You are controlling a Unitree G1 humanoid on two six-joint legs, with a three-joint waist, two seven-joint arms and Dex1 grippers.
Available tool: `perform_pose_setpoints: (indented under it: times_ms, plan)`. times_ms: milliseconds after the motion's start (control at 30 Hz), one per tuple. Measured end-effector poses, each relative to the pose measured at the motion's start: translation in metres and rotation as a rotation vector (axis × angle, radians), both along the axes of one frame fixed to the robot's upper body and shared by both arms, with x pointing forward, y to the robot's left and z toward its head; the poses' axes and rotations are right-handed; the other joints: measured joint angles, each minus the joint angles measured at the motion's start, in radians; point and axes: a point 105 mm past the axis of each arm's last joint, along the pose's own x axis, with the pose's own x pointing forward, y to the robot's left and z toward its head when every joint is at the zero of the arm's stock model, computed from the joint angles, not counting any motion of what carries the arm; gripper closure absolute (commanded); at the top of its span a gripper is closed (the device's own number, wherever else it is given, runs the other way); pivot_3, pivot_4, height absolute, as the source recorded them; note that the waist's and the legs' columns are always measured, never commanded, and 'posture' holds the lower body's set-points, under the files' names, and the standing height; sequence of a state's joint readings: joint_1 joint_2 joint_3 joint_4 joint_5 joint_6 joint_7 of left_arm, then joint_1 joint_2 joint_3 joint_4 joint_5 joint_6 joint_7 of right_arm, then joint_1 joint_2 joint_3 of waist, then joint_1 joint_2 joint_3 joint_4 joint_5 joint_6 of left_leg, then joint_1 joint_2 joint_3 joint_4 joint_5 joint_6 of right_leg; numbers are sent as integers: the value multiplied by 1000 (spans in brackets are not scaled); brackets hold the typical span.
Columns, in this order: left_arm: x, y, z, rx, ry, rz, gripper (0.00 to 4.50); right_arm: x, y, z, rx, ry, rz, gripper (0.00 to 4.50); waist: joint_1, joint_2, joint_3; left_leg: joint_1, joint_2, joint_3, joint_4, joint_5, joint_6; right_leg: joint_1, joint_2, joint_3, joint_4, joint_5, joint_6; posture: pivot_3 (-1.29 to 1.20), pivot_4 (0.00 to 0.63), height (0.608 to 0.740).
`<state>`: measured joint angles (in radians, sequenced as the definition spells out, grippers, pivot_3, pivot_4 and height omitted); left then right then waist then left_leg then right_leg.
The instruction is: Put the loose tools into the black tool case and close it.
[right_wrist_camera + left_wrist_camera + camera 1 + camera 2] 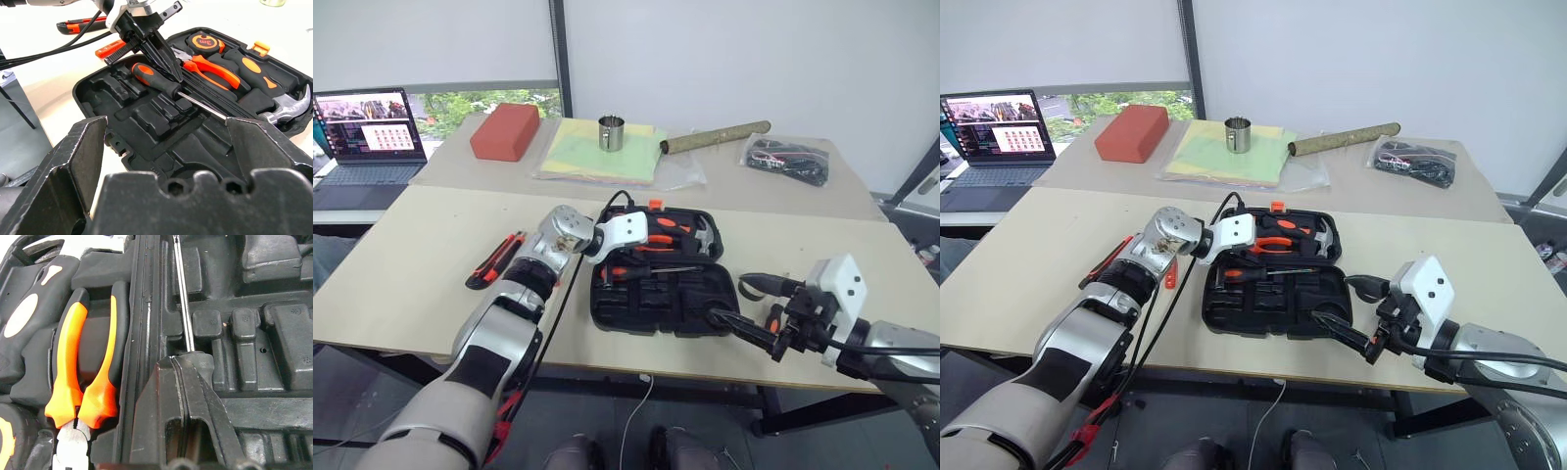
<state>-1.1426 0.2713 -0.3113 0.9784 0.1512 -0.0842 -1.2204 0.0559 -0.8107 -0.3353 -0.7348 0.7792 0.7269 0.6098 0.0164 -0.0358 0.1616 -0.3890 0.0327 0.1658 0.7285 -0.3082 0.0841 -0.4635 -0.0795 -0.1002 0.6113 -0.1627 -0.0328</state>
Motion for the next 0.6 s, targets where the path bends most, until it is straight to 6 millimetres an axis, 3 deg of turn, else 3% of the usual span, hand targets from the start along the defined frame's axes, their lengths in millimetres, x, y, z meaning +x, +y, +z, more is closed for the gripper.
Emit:
perform_pose_setpoints:
  times_ms: [200, 600]
  plan:
    - [-6, -2, 5, 2, 23, -60, 4469, 1, -1, -1, 3, 4, -6, 0, -1, 0, 0, 0, 0, 0, 0, 0, 0, 0, 0, 0, 0, 0, 0, 0, 150, 740]
    - [-5, -8, -8, 93, -64, -79, 4469, 2, -2, -3, 11, 9, -16, 0, 1, 0, 0, 3, 0, 0, 0, -2, 4, 3, -2, 0, 0, 1, 1, 0, 150, 740]
